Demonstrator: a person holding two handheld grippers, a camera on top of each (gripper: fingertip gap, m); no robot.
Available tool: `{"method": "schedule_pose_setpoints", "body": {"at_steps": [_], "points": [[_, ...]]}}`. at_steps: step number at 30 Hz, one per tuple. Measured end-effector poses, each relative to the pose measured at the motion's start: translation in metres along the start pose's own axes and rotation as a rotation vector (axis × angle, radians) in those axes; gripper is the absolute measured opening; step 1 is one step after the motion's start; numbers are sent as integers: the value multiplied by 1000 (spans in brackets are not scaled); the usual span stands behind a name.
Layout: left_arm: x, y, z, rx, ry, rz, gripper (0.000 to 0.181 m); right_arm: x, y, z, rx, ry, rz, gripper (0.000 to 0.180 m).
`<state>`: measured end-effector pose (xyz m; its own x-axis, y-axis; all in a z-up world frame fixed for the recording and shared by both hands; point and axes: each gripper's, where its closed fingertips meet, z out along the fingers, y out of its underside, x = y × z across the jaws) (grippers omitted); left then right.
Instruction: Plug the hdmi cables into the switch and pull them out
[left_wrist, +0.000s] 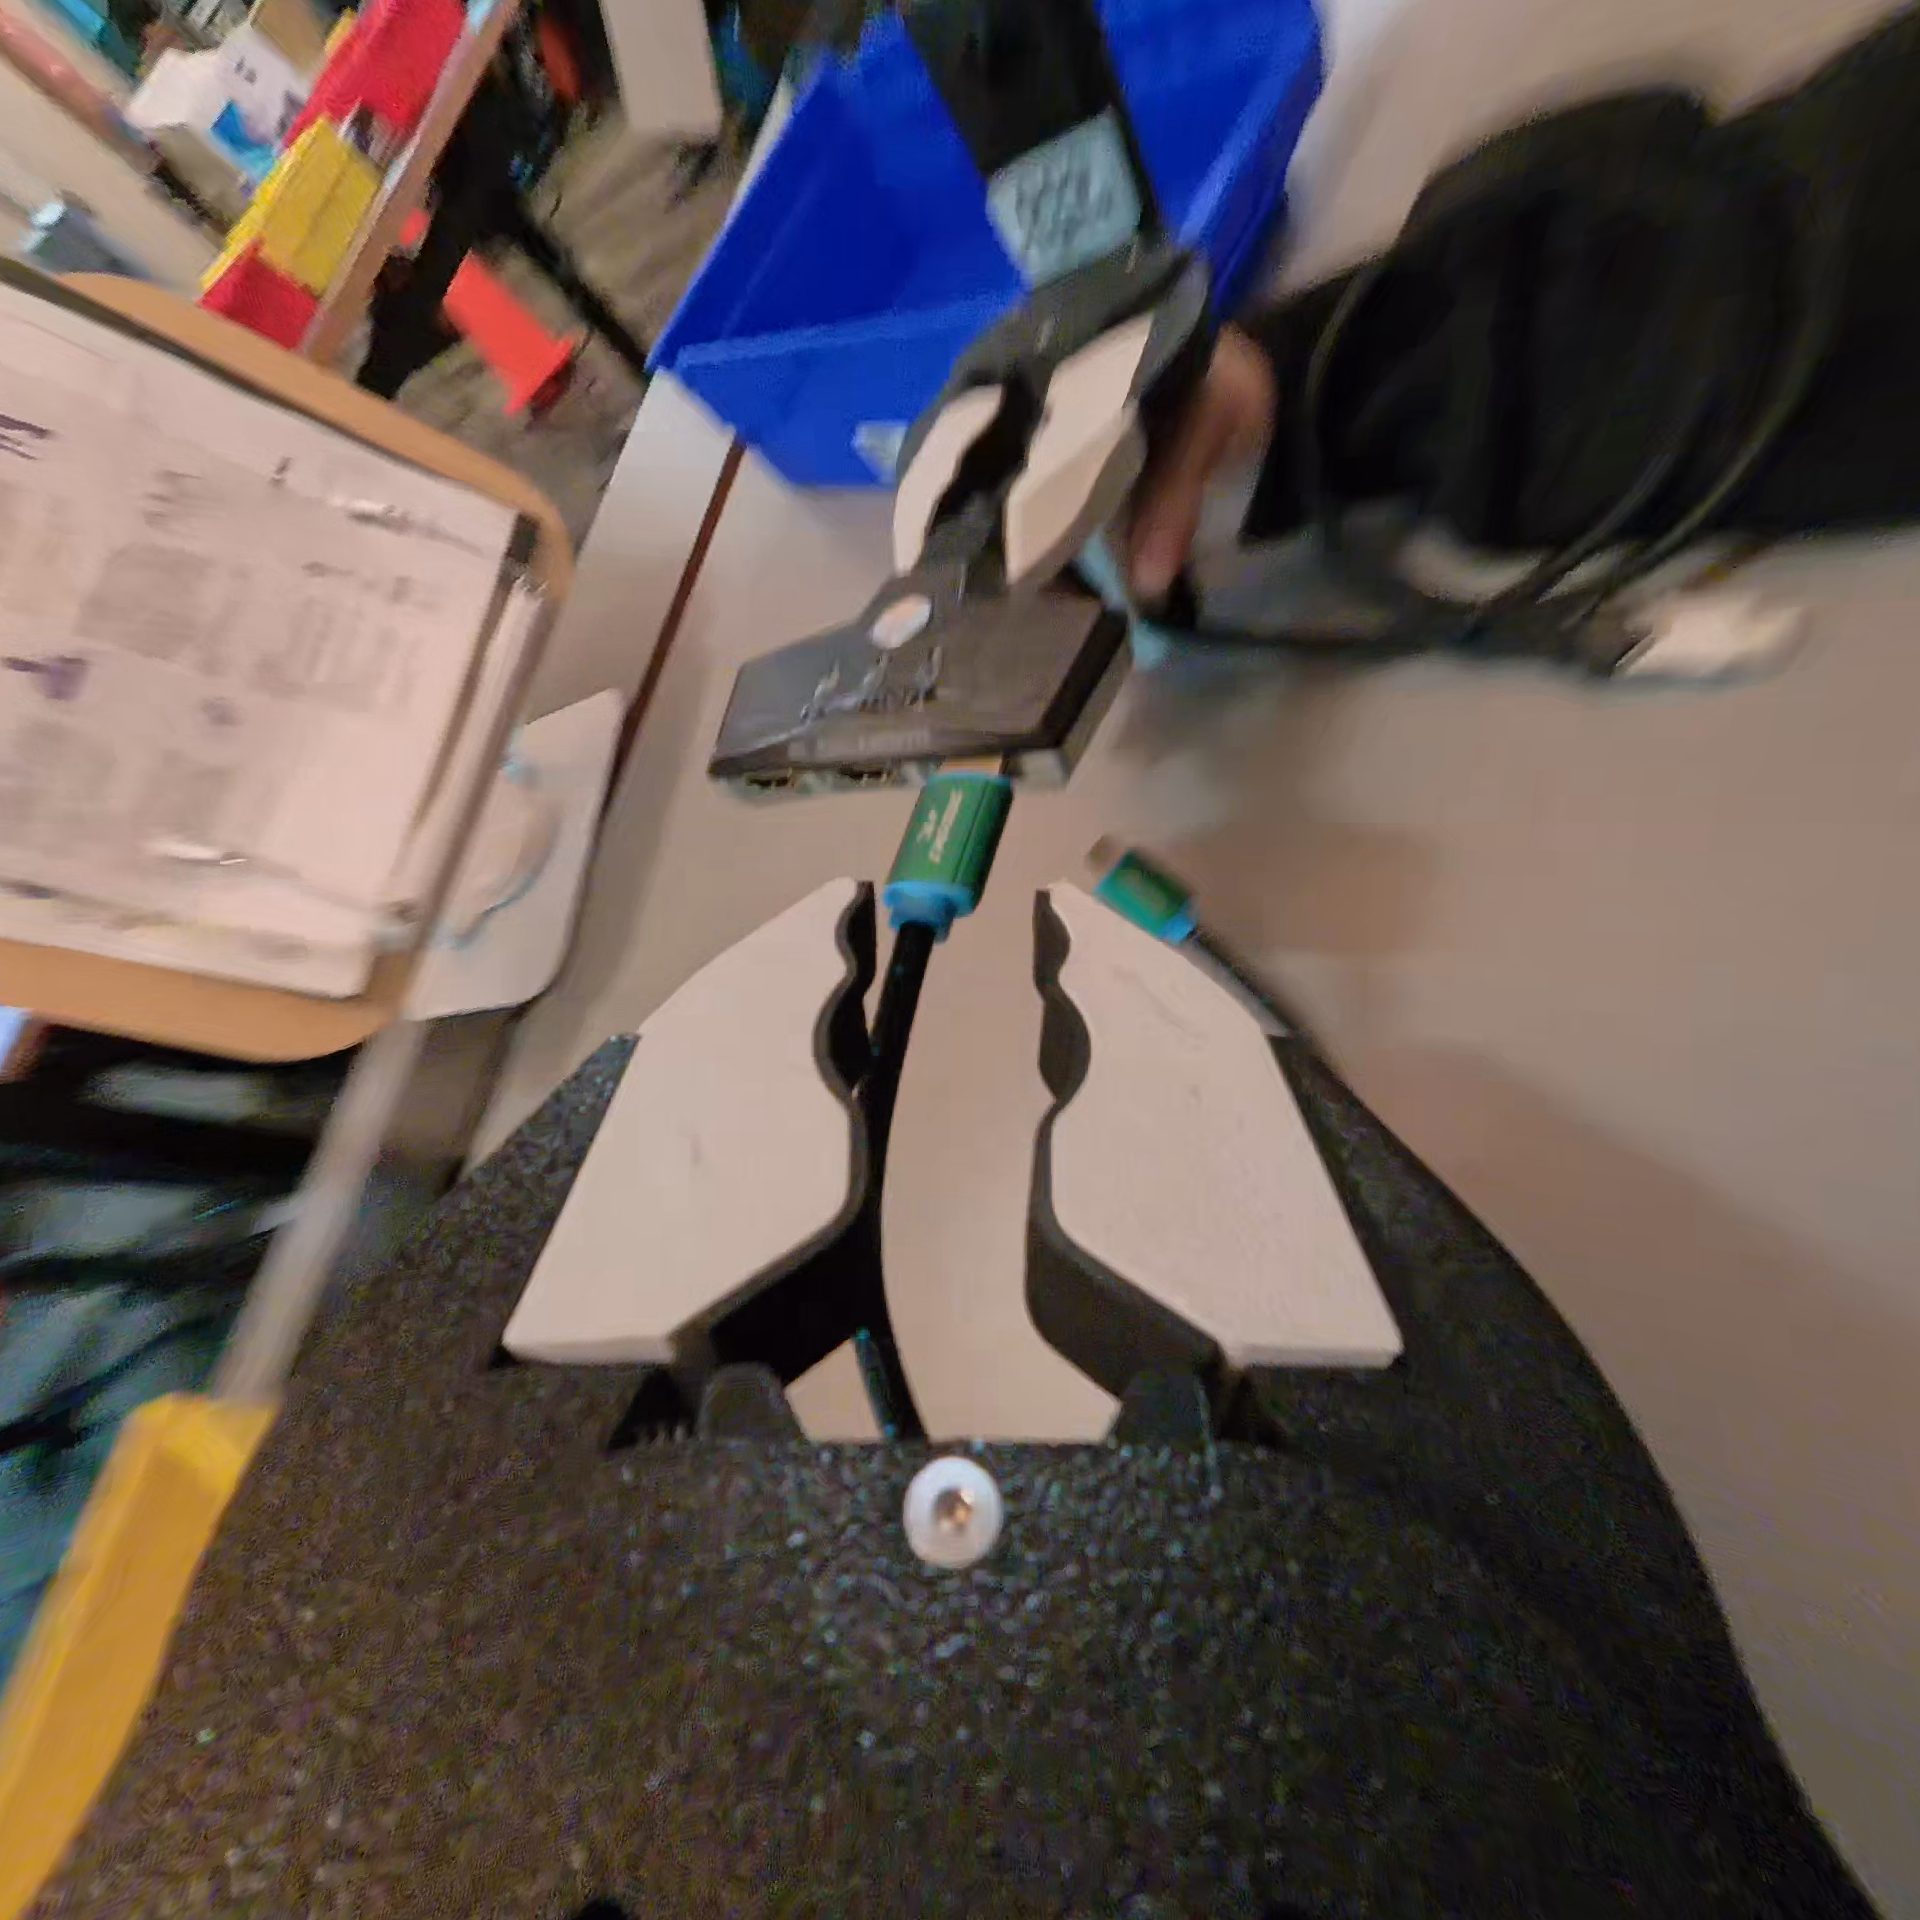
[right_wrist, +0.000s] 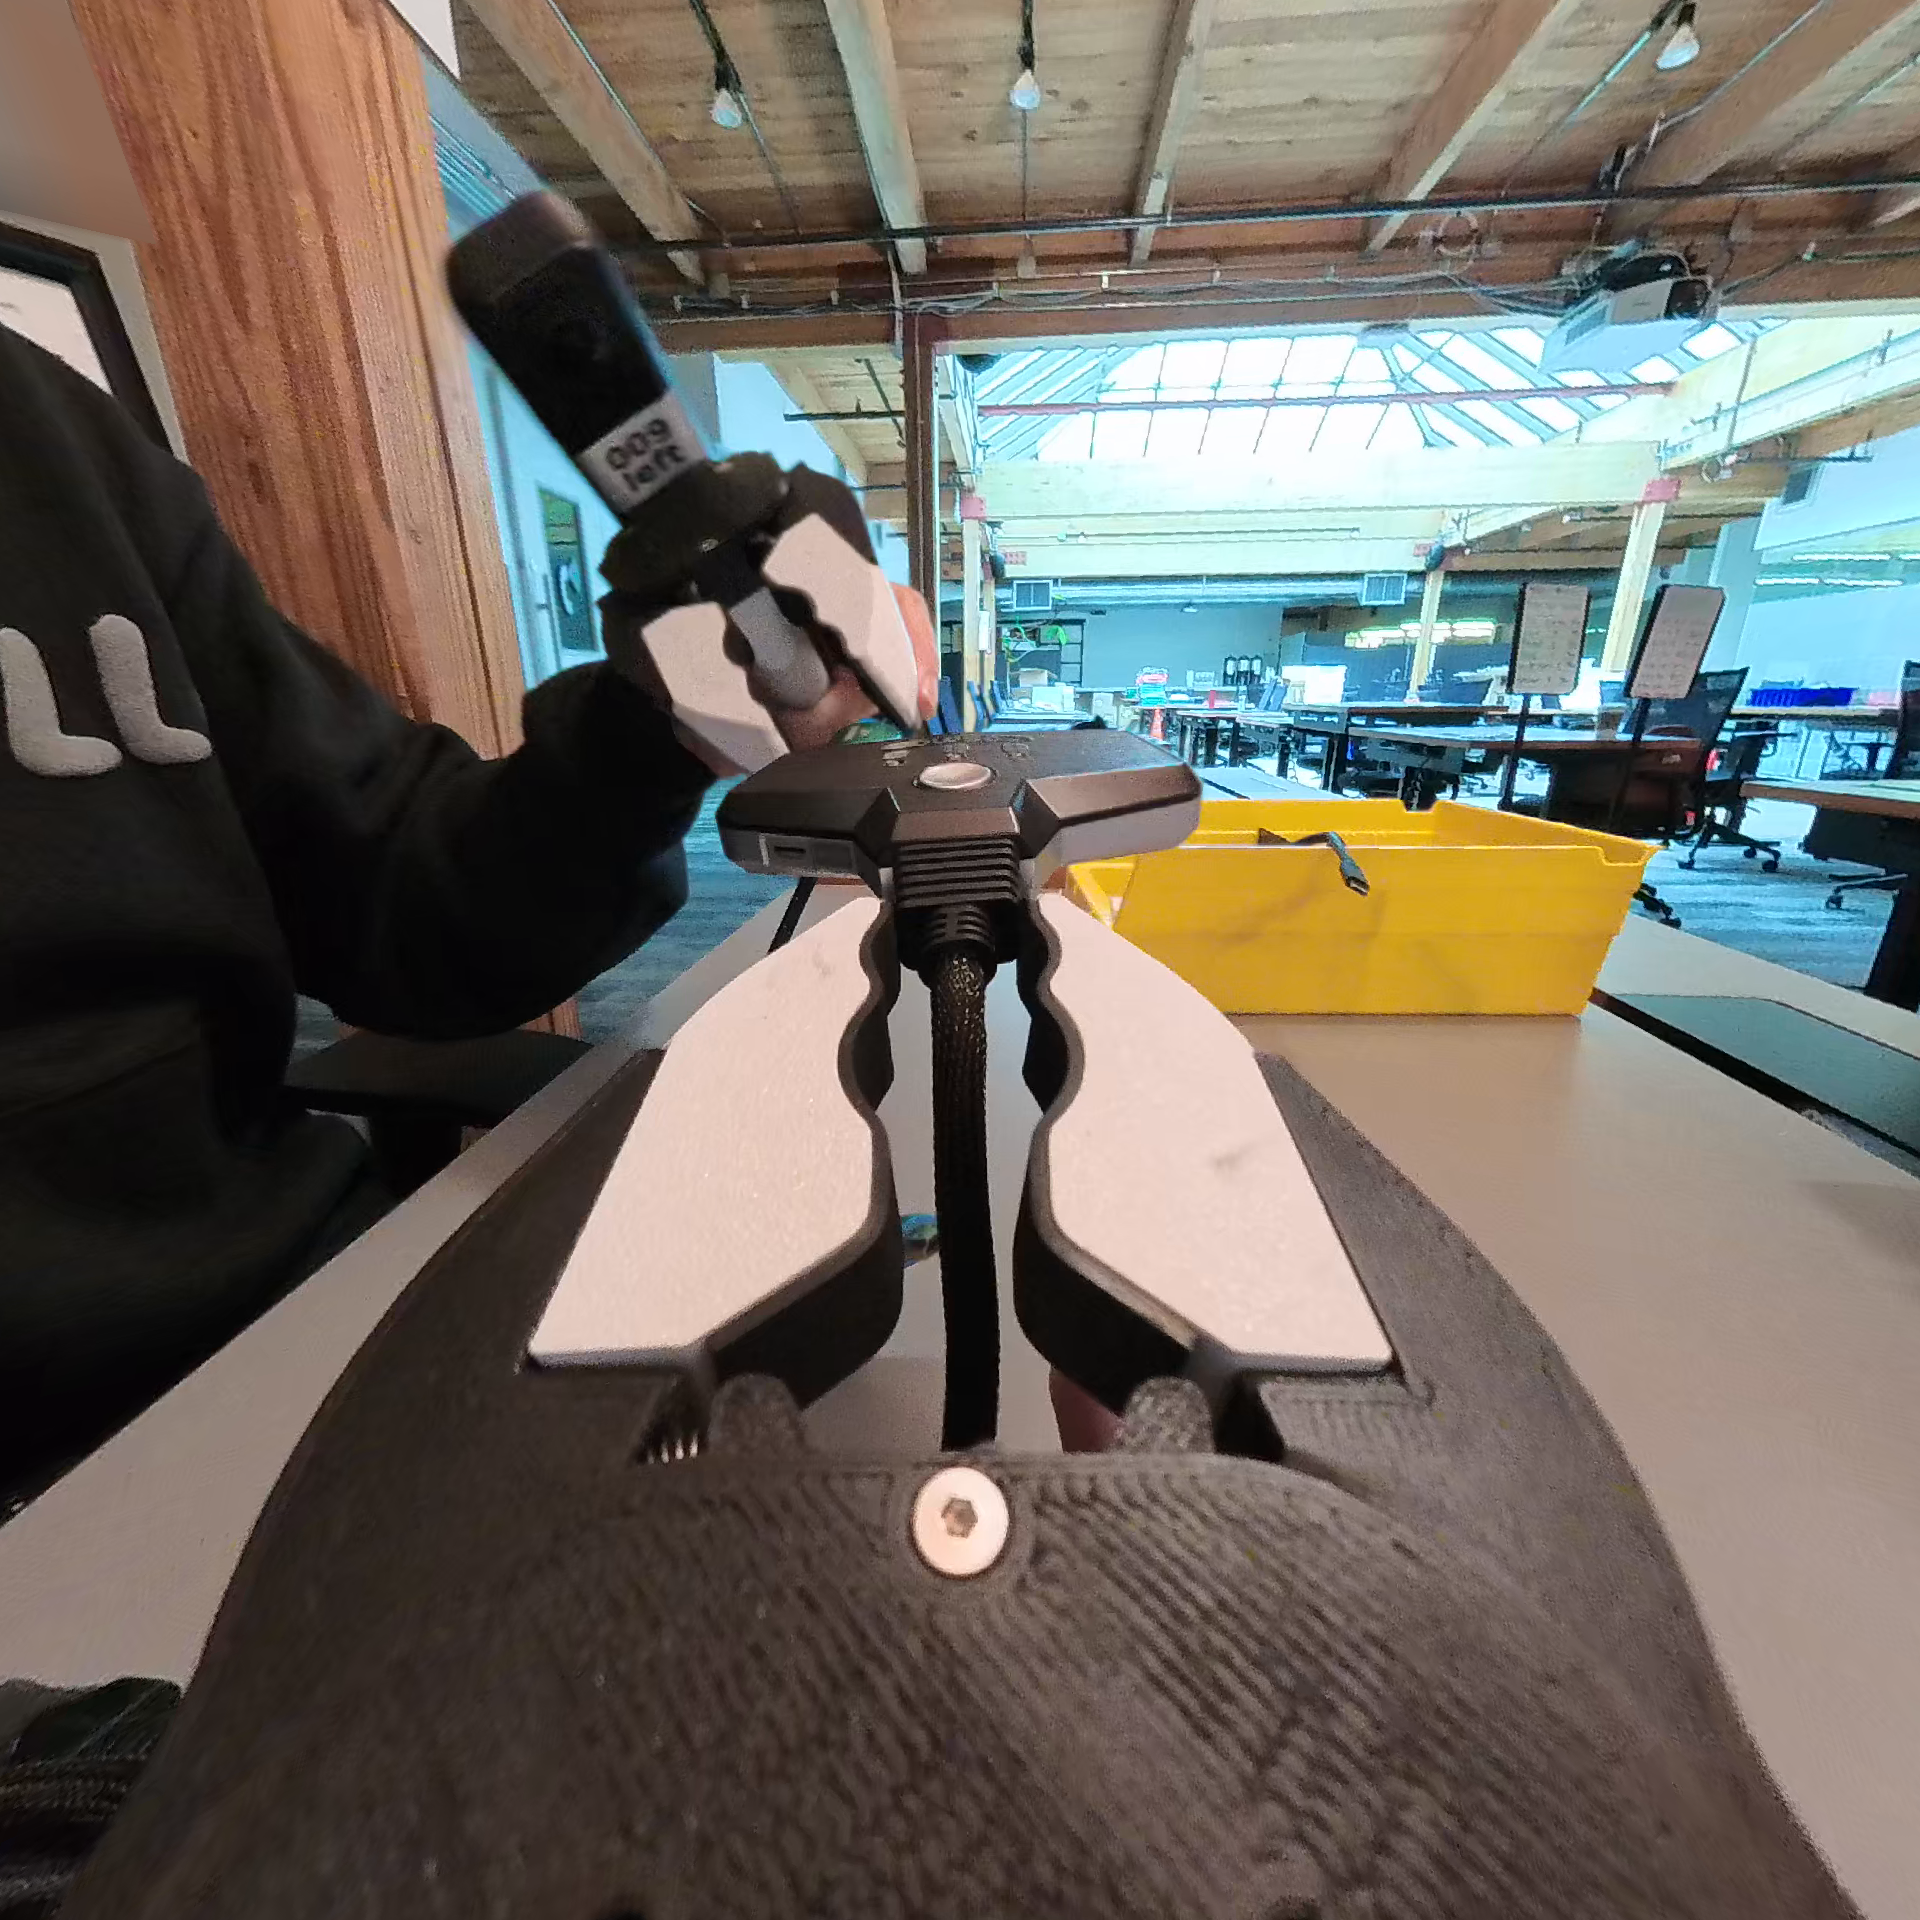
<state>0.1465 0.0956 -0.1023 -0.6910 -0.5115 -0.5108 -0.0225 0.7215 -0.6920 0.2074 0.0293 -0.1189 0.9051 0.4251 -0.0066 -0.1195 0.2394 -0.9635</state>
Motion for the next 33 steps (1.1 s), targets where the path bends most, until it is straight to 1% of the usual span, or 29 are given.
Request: {"method": "schedule_pose_setpoints", "body": {"at_steps": [2,3,5,7,11,14,17,20,24,33], "points": [[6,-9,-6,136,119,-138,28,-2,1,1,-3,-13,3,22],[6,-10,-9,170,154,-195,28,-3,1,2,-1,-19,1,22],[3,-3,-10,177,179,-265,30,-4,1,3,-3,-24,-4,22],[2,3,-8,181,190,-297,29,-6,1,3,-3,-30,-9,22],[5,2,-6,216,229,-329,17,-5,4,5,-13,-28,-5,22],[4,3,-5,215,230,-330,17,-4,4,5,-9,-26,1,22],[3,6,-3,200,218,-321,26,-4,5,5,-14,-22,2,22],[5,10,0,178,220,-309,19,-4,5,6,-19,-18,-2,22],[3,7,0,186,209,-326,18,-3,2,5,8,-13,-2,22],[1,13,0,177,215,-393,18,3,7,9,17,25,31,22]]}}
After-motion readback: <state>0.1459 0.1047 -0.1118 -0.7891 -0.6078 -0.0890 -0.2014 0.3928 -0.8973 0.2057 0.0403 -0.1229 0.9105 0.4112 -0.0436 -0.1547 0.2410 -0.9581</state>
